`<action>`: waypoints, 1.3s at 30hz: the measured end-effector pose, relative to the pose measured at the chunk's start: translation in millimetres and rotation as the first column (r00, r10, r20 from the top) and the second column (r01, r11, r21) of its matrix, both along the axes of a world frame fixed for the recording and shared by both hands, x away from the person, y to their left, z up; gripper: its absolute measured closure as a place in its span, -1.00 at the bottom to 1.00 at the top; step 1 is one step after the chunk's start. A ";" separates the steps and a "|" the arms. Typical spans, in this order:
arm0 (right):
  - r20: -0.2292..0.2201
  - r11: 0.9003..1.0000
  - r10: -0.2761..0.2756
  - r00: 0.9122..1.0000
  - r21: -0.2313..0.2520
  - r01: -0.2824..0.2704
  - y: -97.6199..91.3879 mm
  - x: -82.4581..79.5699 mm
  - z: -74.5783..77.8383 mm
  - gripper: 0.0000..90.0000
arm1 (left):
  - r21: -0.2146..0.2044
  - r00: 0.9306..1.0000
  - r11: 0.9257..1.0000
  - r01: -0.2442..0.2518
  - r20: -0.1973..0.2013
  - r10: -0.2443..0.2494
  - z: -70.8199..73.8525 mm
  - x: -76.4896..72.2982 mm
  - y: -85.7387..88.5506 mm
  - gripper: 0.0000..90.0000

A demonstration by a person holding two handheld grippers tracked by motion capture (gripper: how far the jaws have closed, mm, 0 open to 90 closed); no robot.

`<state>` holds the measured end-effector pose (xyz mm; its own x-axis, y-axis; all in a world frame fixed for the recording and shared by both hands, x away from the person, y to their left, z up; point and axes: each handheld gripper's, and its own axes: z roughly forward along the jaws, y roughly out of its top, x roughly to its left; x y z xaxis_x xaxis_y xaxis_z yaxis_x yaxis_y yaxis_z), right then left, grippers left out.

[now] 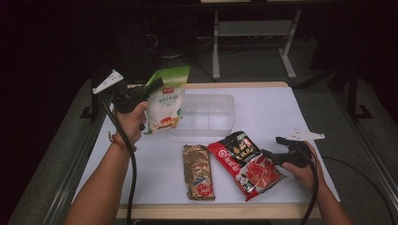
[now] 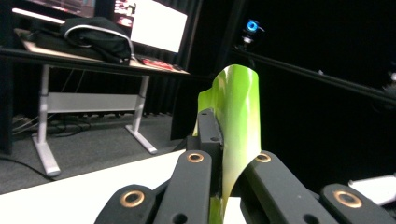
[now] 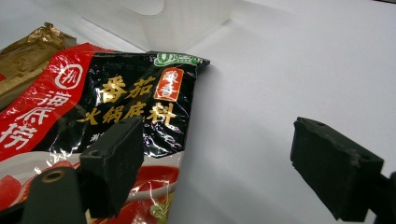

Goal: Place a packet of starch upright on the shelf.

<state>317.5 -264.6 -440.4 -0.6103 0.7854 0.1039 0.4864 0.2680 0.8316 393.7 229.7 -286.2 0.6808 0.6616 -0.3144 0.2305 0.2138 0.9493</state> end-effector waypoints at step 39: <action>-0.011 1.000 0.013 1.000 -0.015 -0.013 0.1 1.7 -3.6 -0.63 | 0.041 0.996 0.997 -0.066 -0.049 0.068 -77.8 64.5 -45.3 0.99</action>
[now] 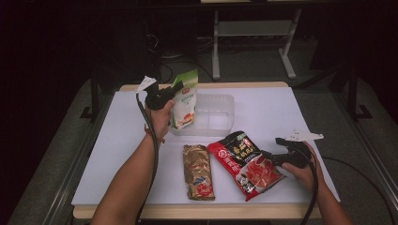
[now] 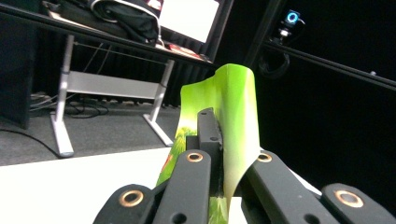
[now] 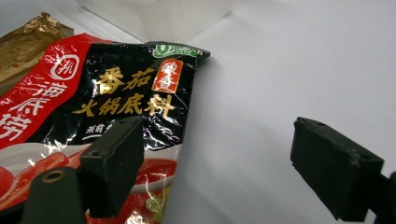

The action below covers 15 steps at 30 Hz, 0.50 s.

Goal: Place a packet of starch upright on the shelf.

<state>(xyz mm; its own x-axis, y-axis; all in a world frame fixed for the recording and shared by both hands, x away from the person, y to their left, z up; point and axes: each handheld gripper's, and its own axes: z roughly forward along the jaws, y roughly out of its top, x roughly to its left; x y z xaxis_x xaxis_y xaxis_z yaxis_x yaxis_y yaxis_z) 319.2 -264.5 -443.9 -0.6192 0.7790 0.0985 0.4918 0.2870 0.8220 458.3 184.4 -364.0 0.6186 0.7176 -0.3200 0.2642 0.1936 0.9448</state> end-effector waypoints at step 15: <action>0.008 0.999 0.030 1.000 -0.019 -0.030 3.9 -1.7 2.3 -0.56 | 0.160 1.000 0.987 0.012 0.026 -0.016 -1.6 -11.6 13.7 0.97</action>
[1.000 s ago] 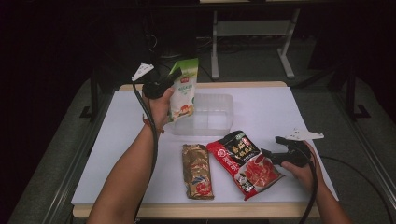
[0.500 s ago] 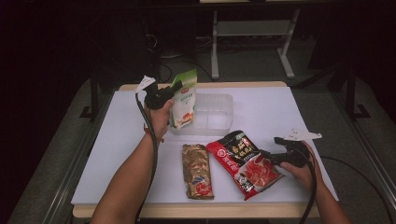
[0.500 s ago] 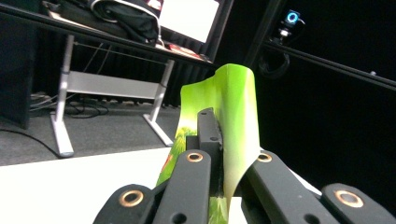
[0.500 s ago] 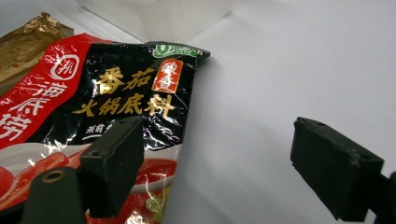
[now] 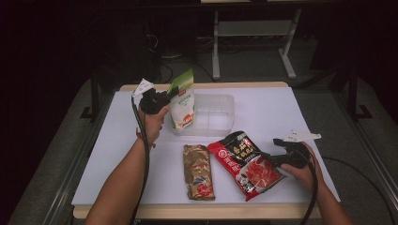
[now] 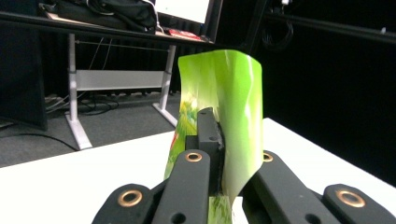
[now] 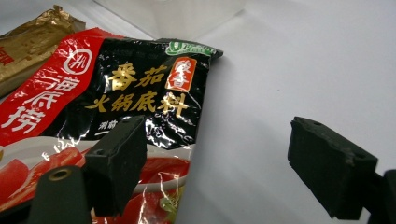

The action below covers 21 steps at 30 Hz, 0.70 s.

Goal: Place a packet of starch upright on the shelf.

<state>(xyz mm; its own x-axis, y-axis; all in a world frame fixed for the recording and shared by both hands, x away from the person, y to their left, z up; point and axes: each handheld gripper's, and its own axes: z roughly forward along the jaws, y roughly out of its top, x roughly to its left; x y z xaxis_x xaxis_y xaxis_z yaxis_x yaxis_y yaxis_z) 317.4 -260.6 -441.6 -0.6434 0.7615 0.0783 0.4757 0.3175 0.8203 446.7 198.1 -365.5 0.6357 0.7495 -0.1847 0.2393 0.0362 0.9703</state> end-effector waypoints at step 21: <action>0.063 1.000 -0.012 0.998 -0.004 0.012 2.2 -0.2 4.1 -0.39 | 0.099 1.000 0.995 -0.002 -0.004 0.002 -6.5 -9.9 11.0 0.88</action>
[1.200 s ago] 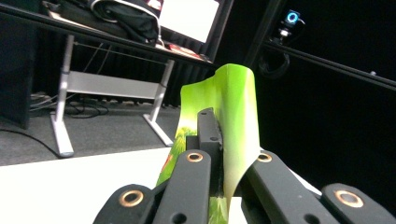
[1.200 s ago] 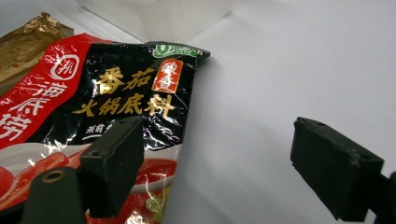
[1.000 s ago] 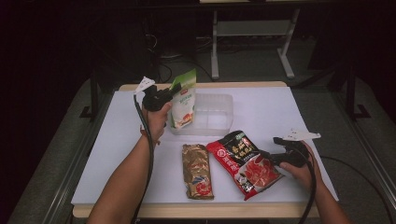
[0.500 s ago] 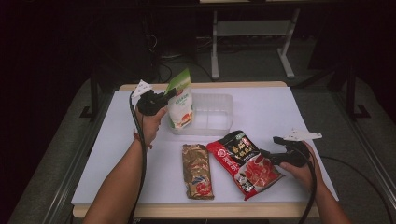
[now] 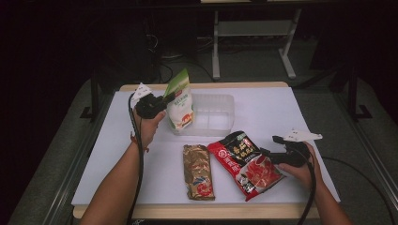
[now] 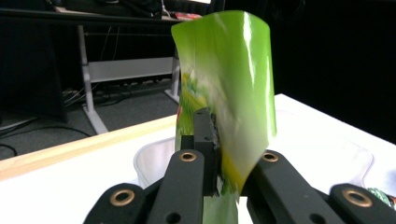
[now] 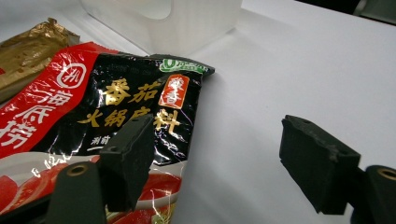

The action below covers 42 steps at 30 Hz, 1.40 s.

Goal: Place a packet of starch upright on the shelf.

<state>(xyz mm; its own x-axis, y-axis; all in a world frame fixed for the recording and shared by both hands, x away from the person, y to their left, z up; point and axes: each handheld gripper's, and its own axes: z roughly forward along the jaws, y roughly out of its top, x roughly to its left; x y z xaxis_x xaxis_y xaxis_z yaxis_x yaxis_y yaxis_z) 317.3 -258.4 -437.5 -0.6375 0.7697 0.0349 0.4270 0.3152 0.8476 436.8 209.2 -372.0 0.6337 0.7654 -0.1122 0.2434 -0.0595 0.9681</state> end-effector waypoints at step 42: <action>0.008 1.000 -0.002 1.000 0.010 0.002 5.0 -3.6 6.6 -0.32 | 0.207 0.949 0.936 0.284 -0.202 -0.243 -51.1 -109.9 50.1 -0.35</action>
<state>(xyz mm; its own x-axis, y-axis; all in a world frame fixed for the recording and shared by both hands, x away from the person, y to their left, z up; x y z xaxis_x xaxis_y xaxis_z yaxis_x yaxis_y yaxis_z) 313.7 -253.3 -430.9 -0.6362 0.7706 0.0376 0.4207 0.3057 0.8541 326.9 259.2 -423.2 0.8032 0.5908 -0.0771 0.3484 -0.3608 0.8651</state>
